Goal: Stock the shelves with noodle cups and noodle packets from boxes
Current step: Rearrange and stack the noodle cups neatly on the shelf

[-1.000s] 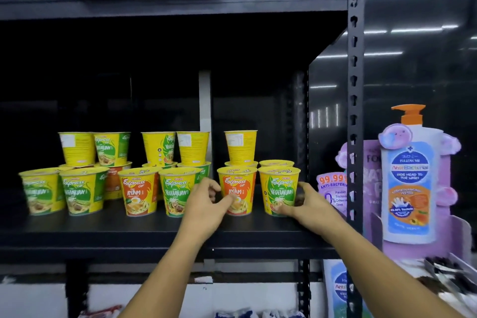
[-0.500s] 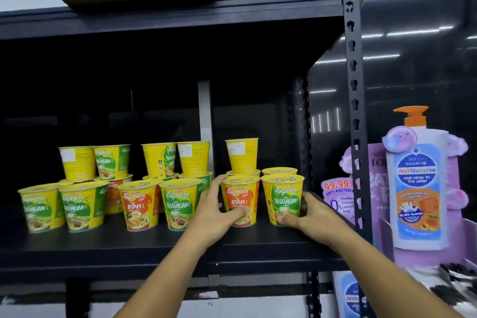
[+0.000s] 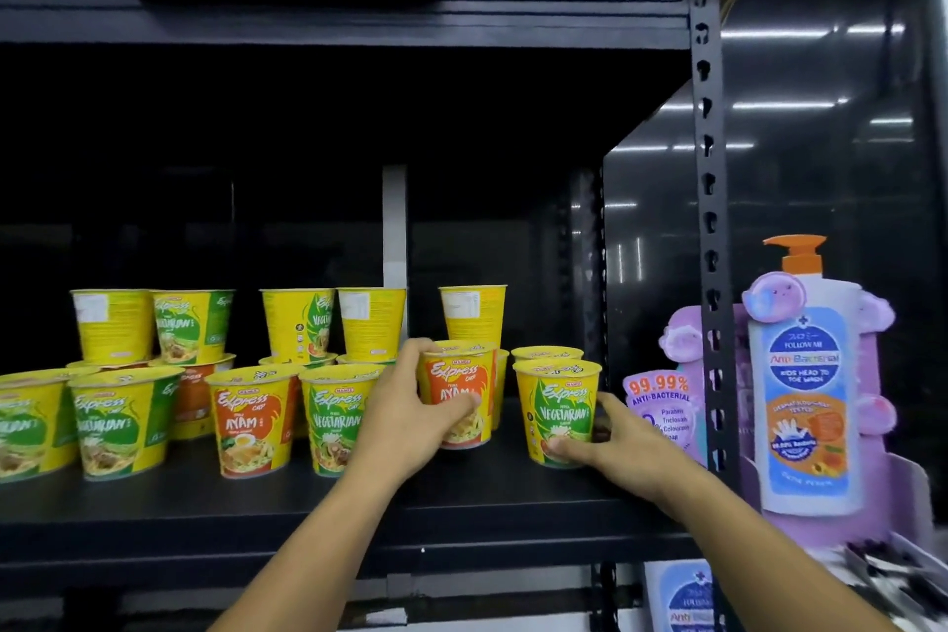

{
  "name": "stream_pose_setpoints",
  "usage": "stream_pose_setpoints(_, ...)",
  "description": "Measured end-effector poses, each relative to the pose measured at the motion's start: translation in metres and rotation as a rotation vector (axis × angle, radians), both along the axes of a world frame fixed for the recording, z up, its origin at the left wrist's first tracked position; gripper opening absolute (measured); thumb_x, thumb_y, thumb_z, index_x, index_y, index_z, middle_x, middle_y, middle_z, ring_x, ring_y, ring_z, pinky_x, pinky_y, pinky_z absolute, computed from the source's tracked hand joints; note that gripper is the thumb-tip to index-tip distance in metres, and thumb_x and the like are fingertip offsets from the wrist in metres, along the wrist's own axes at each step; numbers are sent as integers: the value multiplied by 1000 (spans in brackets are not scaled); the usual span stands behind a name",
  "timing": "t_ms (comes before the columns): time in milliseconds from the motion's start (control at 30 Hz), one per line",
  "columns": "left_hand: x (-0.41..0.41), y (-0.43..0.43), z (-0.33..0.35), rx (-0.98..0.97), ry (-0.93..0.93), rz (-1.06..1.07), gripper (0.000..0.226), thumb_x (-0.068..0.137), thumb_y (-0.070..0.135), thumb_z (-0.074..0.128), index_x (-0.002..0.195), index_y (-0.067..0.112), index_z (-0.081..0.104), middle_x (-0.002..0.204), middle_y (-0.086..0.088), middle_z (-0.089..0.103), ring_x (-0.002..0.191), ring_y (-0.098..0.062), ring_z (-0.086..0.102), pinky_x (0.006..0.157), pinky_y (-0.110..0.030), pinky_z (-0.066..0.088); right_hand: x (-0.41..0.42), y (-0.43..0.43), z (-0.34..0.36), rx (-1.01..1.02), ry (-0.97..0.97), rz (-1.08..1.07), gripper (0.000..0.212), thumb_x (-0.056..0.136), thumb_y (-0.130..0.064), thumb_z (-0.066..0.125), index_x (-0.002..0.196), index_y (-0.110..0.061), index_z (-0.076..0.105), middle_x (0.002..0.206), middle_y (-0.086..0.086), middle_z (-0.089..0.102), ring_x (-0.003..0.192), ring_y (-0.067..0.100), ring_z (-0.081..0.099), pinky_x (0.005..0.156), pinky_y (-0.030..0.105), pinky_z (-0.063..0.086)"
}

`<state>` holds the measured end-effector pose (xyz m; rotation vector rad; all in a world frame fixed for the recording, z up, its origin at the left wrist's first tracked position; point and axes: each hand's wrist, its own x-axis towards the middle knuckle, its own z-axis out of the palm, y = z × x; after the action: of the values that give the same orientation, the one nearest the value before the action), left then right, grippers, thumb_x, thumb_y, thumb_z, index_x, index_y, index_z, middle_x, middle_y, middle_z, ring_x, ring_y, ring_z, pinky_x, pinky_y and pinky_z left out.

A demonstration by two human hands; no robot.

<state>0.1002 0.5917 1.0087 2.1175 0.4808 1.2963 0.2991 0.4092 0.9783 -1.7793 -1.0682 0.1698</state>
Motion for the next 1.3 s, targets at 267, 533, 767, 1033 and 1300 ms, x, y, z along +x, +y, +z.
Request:
stream_pose_setpoints(267,16,-21,66,104,-179,-96,60,78,46,86,121,52,45,115,10,63,98,-13,70,76,-39,64,5,3,-3,-1,6,17,80,56,-70,86,126,-48,53,118,-22,71,113,0,64,109,43,48)
stream_pose_setpoints(533,74,-42,79,197,-93,-121,58,80,49,82,119,50,39,120,8,59,100,-12,65,82,-41,62,6,3,-5,-6,-54,-19,76,57,-74,82,123,-49,54,116,-27,70,111,-4,64,106,40,49)
stream_pose_setpoints(767,96,-43,60,162,-85,-170,56,82,46,81,117,52,38,119,10,58,100,-9,65,80,-35,63,10,6,-4,-12,-69,-30,75,61,-73,81,127,-50,52,116,-30,68,111,-6,62,107,39,49)
stream_pose_setpoints(1033,96,-47,53,184,-105,-167,59,83,47,81,121,51,36,120,7,49,101,-6,59,81,-28,59,8,5,-4,-15,-64,-30,79,60,-73,81,129,-49,52,119,-27,69,113,-5,63,107,40,49)
stream_pose_setpoints(1300,91,-49,55,179,-54,-174,62,84,50,80,123,54,32,123,7,47,100,-6,58,73,-17,51,3,2,-2,-32,-63,-46,77,61,-73,80,129,-50,51,121,-26,68,115,-3,61,108,41,48)
